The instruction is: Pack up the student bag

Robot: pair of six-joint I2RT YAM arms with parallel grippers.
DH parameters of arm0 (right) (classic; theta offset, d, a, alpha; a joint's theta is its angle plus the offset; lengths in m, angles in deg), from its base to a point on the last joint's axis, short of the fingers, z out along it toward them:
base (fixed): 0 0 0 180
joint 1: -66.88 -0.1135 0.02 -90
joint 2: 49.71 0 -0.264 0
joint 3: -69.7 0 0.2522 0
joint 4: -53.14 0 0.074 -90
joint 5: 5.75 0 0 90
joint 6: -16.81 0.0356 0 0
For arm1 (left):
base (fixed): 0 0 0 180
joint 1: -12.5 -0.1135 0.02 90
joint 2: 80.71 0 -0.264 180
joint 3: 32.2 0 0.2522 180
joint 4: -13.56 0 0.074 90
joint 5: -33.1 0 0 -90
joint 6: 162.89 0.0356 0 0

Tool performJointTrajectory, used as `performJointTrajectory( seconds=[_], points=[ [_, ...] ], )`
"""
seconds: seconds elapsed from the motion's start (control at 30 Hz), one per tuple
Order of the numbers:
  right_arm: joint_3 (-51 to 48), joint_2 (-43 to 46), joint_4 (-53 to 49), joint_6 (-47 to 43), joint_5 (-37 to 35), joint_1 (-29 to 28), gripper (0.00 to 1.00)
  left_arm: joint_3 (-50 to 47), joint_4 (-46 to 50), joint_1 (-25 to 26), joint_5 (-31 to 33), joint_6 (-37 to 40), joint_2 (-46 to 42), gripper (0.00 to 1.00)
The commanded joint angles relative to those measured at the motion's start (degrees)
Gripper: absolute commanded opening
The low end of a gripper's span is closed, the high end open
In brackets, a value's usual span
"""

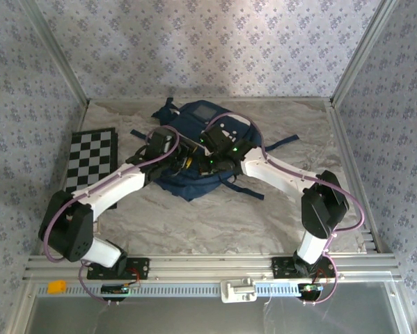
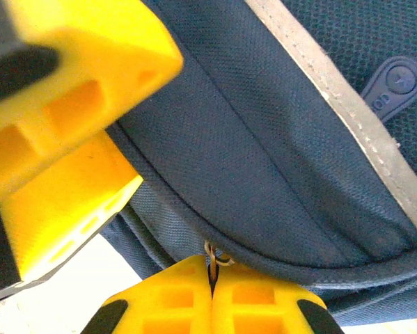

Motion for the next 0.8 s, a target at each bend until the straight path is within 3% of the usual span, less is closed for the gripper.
performJointTrajectory(
  seconds=[0.0,0.17,0.37,0.77],
  points=[
    [0.44,0.90,1.89,0.46,-0.62,-0.54,0.00,3.29,2.36,1.28,4.00,-2.04,1.72,0.40],
    [0.48,1.45,0.76,0.37,-2.12,-0.42,0.00,5.11,5.26,1.30,6.82,-0.46,2.34,0.18],
    [-0.29,2.80,-1.20,-0.14,-3.24,0.53,0.00,7.11,9.77,0.24,8.22,3.30,3.08,0.00],
    [-8.18,8.56,-4.96,-4.40,-3.97,8.33,0.00,8.17,13.22,-5.23,3.15,13.92,1.89,0.00]
  ],
)
